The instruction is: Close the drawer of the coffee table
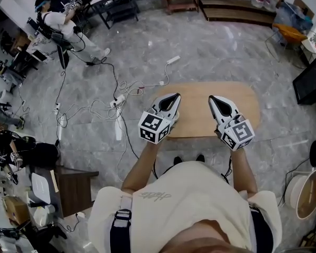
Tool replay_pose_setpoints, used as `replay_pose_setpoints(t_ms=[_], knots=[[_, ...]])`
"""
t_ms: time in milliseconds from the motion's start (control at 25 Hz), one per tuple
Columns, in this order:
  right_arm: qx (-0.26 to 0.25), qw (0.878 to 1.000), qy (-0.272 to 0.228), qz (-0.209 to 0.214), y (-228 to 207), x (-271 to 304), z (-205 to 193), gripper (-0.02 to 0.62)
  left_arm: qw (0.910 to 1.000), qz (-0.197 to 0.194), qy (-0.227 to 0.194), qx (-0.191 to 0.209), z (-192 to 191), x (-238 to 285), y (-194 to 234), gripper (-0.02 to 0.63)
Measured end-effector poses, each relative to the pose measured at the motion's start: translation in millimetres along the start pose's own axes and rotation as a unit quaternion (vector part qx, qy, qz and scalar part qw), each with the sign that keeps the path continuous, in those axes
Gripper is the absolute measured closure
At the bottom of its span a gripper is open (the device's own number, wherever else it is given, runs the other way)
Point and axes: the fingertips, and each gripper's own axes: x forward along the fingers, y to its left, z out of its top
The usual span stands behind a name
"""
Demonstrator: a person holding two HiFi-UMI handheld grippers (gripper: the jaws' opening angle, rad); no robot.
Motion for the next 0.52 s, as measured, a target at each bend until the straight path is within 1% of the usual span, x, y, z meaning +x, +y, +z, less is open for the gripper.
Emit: replay_pose_setpoints(t_ms=[160,520], knots=[[-0.009,1.0,0.005,0.0,8.7,-1.0,0.4,0.603,1.0,0.002,-0.002,-0.004,2.9,-12.6,-1.8,0.601],[0.01,1.0,-0.006,0.009,25.2,-1.7,-2.4,0.603,0.9999,0.013,0.005,0.003,-1.9,-33.2,2.4,0.601]])
